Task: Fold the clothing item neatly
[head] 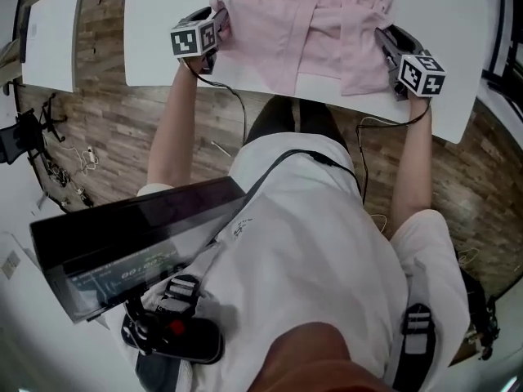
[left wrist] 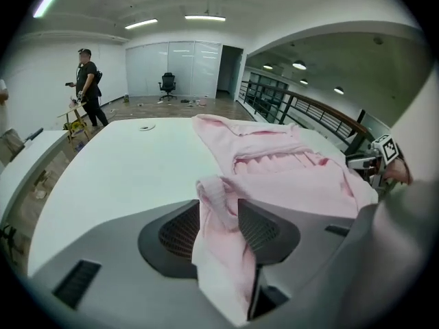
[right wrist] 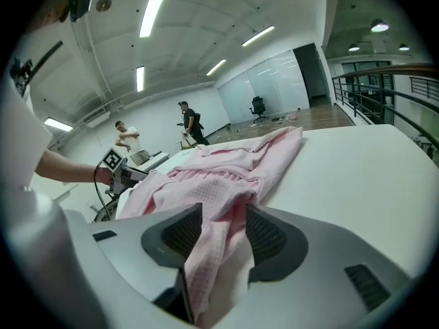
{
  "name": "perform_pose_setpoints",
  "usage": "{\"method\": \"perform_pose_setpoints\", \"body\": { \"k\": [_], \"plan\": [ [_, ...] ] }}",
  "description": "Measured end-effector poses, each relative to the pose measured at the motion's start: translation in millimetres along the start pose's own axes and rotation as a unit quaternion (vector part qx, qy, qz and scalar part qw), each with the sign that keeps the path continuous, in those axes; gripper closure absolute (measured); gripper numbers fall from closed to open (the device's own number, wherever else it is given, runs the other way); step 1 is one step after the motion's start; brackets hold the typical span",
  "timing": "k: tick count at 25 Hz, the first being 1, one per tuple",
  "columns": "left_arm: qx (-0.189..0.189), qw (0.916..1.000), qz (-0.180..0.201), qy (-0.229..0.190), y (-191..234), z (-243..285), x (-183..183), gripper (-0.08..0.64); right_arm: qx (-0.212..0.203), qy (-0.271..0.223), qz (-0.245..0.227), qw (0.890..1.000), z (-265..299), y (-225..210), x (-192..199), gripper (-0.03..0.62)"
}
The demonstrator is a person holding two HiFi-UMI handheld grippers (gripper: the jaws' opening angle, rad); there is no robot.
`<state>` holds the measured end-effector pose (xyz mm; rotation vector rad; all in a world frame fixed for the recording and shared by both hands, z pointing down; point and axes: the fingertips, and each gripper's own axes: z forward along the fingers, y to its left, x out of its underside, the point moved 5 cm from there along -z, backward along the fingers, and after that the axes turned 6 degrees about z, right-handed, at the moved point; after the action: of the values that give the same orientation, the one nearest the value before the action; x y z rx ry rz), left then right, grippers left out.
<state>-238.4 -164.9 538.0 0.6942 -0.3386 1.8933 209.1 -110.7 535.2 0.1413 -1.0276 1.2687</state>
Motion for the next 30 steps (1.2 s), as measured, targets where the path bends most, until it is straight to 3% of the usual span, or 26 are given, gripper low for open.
{"method": "perform_pose_setpoints", "body": {
  "k": [4,8,11,15,19,20,21,22,25,27,29,30],
  "plan": [
    [0.017,0.9995,-0.006,-0.028,-0.4,-28.5,17.7,0.399,-0.018,-0.002,0.010,1.000,-38.5,4.4,11.3,0.399],
    [0.050,0.9981,-0.011,-0.033,-16.3,-45.0,52.2,0.399,-0.043,0.027,0.014,0.999,-64.7,19.8,47.2,0.399],
    [0.072,0.9972,-0.005,-0.021,-27.2,-47.5,78.2,0.398,-0.032,0.042,0.019,0.998,-78.1,26.7,76.0,0.399],
    [0.100,0.9947,0.022,-0.011,-51.8,-44.8,83.6,0.399,-0.011,0.056,0.027,0.998,-89.2,27.1,99.4,0.399],
    [0.092,0.9952,0.033,-0.004,-56.0,-42.7,83.2,0.399,0.008,0.071,0.043,0.996,-88.4,31.3,115.5,0.400],
    [0.088,0.9956,0.033,-0.001,-55.6,-38.1,82.6,0.400,0.010,0.073,0.047,0.996,-89.0,31.5,118.8,0.408],
    [0.087,0.9956,0.035,0.001,-56.6,-34.1,81.7,0.441,0.009,0.071,0.050,0.996,-91.0,32.5,120.7,0.493],
    [0.091,0.9951,0.037,0.002,-58.8,-32.9,80.8,0.526,0.001,0.068,0.052,0.996,-93.9,35.5,121.0,0.562],
    [0.131,0.9906,0.040,0.008,-64.5,-50.4,81.8,0.532,-0.068,0.060,0.072,0.993,-103.3,55.9,112.7,0.565],
    [0.177,0.9837,0.029,0.013,-69.1,-70.2,83.9,0.532,-0.131,0.056,0.097,0.985,-111.9,70.5,101.7,0.565],
    [0.245,0.9696,-0.001,-0.006,-80.8,-94.5,76.7,0.532,-0.205,0.038,0.115,0.971,-123.9,81.5,85.2,0.566],
    [0.284,0.9581,-0.025,-0.028,-88.2,-108.2,67.7,0.532,-0.241,0.022,0.120,0.963,-130.8,85.1,74.1,0.566]
  ]
}}
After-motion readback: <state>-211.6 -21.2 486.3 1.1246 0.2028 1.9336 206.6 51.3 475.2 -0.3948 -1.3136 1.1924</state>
